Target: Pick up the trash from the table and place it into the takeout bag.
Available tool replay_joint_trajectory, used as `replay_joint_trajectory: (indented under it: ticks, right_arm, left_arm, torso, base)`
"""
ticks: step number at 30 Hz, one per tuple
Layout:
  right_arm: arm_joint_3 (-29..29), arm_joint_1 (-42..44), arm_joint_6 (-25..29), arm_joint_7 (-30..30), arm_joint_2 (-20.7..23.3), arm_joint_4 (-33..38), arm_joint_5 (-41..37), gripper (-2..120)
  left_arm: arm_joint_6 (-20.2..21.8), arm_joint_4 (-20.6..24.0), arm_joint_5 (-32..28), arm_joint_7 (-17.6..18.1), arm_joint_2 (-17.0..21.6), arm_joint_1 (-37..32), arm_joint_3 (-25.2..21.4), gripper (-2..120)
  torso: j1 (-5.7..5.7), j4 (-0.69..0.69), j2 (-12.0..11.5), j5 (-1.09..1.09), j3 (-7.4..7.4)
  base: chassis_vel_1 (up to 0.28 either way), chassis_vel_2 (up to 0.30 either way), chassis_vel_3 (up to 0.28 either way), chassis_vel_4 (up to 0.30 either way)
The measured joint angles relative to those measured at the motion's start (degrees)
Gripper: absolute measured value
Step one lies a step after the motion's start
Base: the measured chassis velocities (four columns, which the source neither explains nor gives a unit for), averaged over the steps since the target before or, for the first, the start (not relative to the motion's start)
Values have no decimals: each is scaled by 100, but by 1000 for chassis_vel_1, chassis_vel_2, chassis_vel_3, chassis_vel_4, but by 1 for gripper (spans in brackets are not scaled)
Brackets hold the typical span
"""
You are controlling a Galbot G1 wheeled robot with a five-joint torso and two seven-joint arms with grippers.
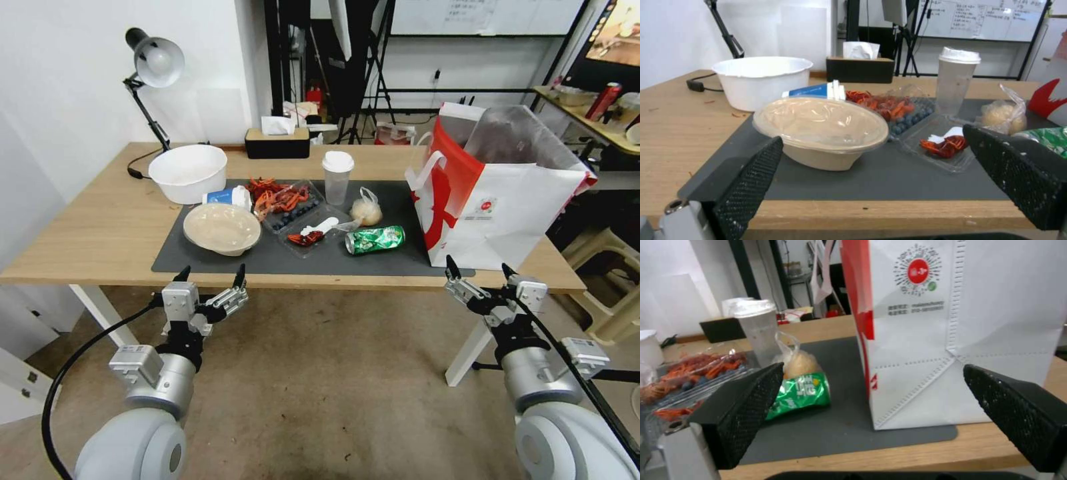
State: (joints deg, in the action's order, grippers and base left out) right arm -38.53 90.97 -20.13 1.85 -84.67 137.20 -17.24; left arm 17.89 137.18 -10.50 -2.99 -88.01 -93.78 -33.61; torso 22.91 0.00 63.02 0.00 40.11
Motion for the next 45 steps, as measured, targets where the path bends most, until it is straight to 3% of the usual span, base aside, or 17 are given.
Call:
replay_joint_trajectory:
  ticks: [9, 15, 20, 26, 34, 43, 45]
  right_arm:
    - [201, -117, 47, 33, 150, -53, -149, 100]
    - [335, -435, -132, 37, 609, -89, -226, 100]
    - [587, -709, -195, 206, 749, -275, -391, 100]
    - [1054, -1205, -244, 753, 582, -690, -809, 100]
    - [1919, -1834, -270, 2286, 126, -1205, -1731, 100]
    - [2126, -2169, -187, 2777, -134, -1516, -2373, 100]
    - [2136, -2285, -111, 2878, -236, -1628, -2879, 100]
  left_arm:
    - [-145, -53, 30, -93, 35, -5, 17, 100]
    - [-250, -130, 60, -152, 136, 19, 121, 100]
    - [-299, -138, 87, -189, 133, -2, 117, 100]
    - [-364, -142, 135, -228, 107, -54, 97, 100]
    - [-526, -190, 229, -283, 26, -144, 79, 100]
    - [-620, -200, 305, -312, -9, -237, 84, 100]
    - [-660, -200, 330, -320, -19, -282, 81, 100]
  torso:
    - [0, 1, 0, 1, 0]
    - [0, 0, 0, 1, 0]
    - [1, 0, 0, 0, 0]
    - [1, 0, 0, 0, 0]
    - [1, 0, 0, -1, 0]
    - [1, 0, 0, 0, -1]
    - [1, 0, 0, 0, -1]
  base:
    - [0, 0, 0, 0]
    - [0, 0, 0, 0]
    - [0, 0, 0, 0]
    - [0, 0, 0, 0]
    - [0, 0, 0, 0]
    - [0, 0, 0, 0]
    - [0, 0, 0, 0]
